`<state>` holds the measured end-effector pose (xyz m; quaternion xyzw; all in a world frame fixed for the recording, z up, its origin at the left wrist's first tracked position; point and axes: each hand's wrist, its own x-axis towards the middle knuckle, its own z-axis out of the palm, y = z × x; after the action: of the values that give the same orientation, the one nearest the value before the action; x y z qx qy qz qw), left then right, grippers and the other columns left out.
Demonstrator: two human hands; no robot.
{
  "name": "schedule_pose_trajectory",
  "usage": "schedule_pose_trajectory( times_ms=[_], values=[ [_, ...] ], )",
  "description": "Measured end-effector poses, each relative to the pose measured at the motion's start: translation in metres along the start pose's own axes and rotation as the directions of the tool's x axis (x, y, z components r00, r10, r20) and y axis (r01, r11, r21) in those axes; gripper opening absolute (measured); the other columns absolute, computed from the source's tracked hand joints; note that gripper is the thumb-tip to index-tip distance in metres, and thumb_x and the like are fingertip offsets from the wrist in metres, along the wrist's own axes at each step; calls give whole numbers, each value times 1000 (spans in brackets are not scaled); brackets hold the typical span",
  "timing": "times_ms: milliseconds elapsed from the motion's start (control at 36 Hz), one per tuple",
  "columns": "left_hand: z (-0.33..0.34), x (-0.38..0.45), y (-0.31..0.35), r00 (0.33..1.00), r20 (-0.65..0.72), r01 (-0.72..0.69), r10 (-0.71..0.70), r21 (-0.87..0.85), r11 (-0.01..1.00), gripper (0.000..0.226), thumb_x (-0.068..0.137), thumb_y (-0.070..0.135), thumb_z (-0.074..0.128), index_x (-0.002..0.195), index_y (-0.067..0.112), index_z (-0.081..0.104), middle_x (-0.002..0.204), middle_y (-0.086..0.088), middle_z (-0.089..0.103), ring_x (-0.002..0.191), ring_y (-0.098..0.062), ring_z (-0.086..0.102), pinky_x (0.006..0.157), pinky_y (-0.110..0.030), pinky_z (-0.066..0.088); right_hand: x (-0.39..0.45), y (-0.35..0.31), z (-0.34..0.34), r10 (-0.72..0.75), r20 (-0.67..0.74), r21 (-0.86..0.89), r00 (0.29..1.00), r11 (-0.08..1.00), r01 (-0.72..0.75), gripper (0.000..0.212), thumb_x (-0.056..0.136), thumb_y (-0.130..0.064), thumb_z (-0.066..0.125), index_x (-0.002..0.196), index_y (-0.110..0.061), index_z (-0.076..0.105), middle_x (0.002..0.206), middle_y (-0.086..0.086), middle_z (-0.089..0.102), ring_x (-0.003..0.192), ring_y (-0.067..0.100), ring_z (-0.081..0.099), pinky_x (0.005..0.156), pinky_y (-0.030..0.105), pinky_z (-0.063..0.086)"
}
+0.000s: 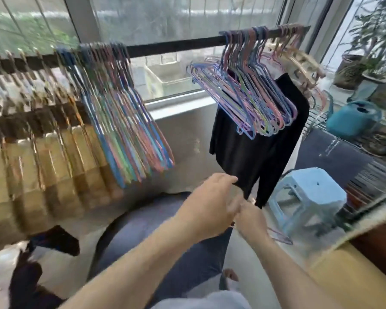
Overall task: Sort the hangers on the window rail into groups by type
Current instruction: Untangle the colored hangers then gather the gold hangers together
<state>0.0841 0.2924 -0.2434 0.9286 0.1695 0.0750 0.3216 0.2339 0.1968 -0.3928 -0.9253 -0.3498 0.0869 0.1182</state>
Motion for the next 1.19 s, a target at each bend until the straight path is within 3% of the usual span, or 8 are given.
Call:
schedule_pose_trajectory(
  times_ms=[194,361,528,667,806,944,1083,1194],
  values=[
    [66,-27,-102,892,62,452,-448,-85,888,70,102,27,53,162,23,18,168,-7,11,152,-32,22,121,-44,24,-13,17,11,-115,29,-79,993,990,117,27,98,-19,60,74,-20,72,74,4,69,71,27,55,62,33,30],
    [63,-42,-118,902,189,417,-388,-150,897,33,109,35,42,135,30,62,119,8,69,93,-11,63,84,-28,50,-10,19,30,-336,46,-67,941,939,338,14,96,-28,69,89,-34,79,85,-13,72,84,17,61,87,37,42],
    [51,-50,-116,881,290,448,-373,-260,855,37,105,51,39,111,33,71,107,2,74,100,-23,69,97,-47,54,-8,11,22,-334,-46,32,941,941,336,13,96,-32,68,93,-34,81,113,-13,72,111,20,58,100,45,41],
    [55,-49,-124,850,166,516,-500,-451,728,35,106,44,45,91,29,72,97,10,78,100,-11,73,103,-44,53,-20,-18,27,-94,-372,177,923,969,170,24,92,0,66,112,-9,76,127,14,64,119,36,54,102,49,48],
    [51,-49,-122,785,52,564,-617,-472,678,37,100,50,47,84,25,68,100,-13,77,104,-32,72,99,-51,53,-35,-58,29,-81,-31,409,996,908,86,35,96,-5,50,126,-15,66,120,2,65,113,21,57,100,37,49],
    [41,-44,-103,785,62,580,-616,-422,696,33,108,47,44,92,31,67,112,-7,76,106,-26,68,95,-45,52,-54,-83,32,-104,289,579,952,810,-87,51,100,-15,57,149,-24,45,136,-2,59,119,14,57,98,25,43],
    [44,-43,-87,805,64,558,-589,-415,718,46,110,44,40,105,16,76,102,2,75,92,-11,66,79,-30,51,-60,-91,36,-179,317,607,931,793,-53,54,101,-18,57,150,-34,40,136,-7,61,125,15,58,101,30,50],
    [46,-43,-76,832,92,525,-547,-449,723,44,110,44,39,112,18,75,105,3,76,96,-12,67,81,-27,51,-57,-87,32,-122,195,592,973,806,-18,23,102,-19,52,120,-28,61,102,-6,71,93,16,66,73,23,51]
  ],
)
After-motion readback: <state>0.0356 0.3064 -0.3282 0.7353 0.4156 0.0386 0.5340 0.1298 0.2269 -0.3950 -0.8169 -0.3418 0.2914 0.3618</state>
